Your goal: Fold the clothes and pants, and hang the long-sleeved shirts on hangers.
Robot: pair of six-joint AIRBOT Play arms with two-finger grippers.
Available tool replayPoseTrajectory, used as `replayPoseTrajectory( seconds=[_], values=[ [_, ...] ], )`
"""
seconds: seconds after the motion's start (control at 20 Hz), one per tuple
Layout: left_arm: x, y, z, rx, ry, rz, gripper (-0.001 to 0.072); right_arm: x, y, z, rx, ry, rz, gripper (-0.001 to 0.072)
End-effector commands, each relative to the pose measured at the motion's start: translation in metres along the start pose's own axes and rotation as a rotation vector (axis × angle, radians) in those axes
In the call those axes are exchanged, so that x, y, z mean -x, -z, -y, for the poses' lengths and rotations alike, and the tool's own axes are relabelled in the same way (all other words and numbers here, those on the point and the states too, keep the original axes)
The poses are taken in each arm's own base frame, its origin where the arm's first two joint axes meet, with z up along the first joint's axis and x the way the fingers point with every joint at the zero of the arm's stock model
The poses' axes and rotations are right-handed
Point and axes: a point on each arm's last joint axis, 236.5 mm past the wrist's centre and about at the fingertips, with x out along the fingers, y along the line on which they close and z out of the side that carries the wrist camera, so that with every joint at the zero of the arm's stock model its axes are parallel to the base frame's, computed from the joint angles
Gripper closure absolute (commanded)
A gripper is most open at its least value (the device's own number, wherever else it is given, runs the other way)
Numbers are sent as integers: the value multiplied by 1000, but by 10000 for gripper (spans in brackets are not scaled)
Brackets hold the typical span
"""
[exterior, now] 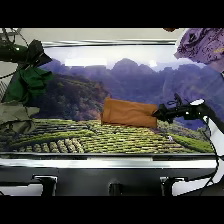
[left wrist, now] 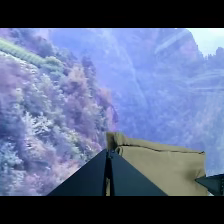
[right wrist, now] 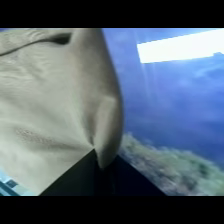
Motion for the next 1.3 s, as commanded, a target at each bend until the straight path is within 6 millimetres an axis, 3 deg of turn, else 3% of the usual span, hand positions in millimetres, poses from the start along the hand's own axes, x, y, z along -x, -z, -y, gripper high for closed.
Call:
replayPoseTrajectory(
  seconds=[0.0, 0.15, 0.3, 0.5, 0.6, 0.7, 0.95, 1.1, 1.25],
  values=[
    [0, 0, 0, 0, 0, 1, 691, 5, -10, -30, -19, -99, 45, 690],
    [0, 0, 0, 0, 0, 1, 691, 40, -53, -79, 31, -177, 172, 692],
    [0, 0, 0, 0, 0, 1, 691, 88, -102, -108, 55, -117, 327, 693],
    [0, 0, 0, 0, 0, 1, 691, 146, -154, -117, 47, 15, 542, 692],
    [0, 0, 0, 0, -1, 1, 691, 172, -174, -107, 3, 54, 634, 692],
    [0, 0, -1, -1, -2, 1, 691, 203, -193, -85, -83, 58, 737, 692],
    [0, -1, -2, 1, -5, 2, 691, 303, -206, 14, -302, 92, 927, 692],
    [0, -1, -2, 1, -5, 3, 691, 357, -190, 81, -475, 142, 1010, 692],
    [0, -1, -2, 0, -5, 2, 691, 392, -142, 151, -725, 296, 1023, 693]
  ],
)
